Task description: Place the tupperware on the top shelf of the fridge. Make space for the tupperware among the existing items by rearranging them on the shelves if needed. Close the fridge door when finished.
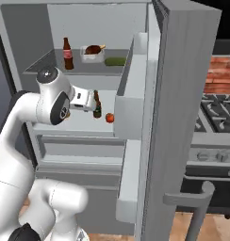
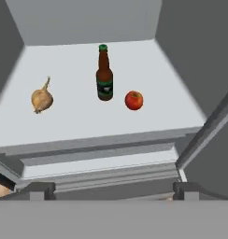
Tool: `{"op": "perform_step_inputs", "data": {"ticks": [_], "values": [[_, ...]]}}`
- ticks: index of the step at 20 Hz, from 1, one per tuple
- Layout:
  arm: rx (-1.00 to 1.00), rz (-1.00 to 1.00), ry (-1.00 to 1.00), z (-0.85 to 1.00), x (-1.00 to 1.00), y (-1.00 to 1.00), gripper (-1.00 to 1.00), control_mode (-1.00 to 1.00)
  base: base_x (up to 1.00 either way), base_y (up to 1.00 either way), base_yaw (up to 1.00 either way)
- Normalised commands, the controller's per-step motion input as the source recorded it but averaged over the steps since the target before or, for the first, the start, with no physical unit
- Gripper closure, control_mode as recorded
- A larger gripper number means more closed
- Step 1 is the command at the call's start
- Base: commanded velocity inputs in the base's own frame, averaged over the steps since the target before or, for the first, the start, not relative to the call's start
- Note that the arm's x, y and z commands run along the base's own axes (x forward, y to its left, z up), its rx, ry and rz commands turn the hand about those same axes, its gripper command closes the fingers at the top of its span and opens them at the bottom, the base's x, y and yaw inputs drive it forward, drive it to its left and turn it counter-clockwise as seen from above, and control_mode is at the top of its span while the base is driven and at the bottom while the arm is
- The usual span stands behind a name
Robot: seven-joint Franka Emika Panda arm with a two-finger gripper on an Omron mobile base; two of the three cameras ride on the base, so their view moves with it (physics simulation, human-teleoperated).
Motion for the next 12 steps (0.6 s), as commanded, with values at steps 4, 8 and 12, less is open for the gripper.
{"op": "perform_step_inputs", "data": {"ticks": [4, 8, 12], "values": [[0.0, 0.0, 0.0, 0.0, 0.0, 0.0, -1.0, 1.0, -0.75, -0.41, 0.23], [0.0, 0.0, 0.0, 0.0, 0.0, 0.0, -1.0, 1.0, -0.66, -0.03, 0.28], [0.0, 0.0, 0.0, 0.0, 0.0, 0.0, -1.0, 1.0, -0.62, -0.02, 0.24]]}}
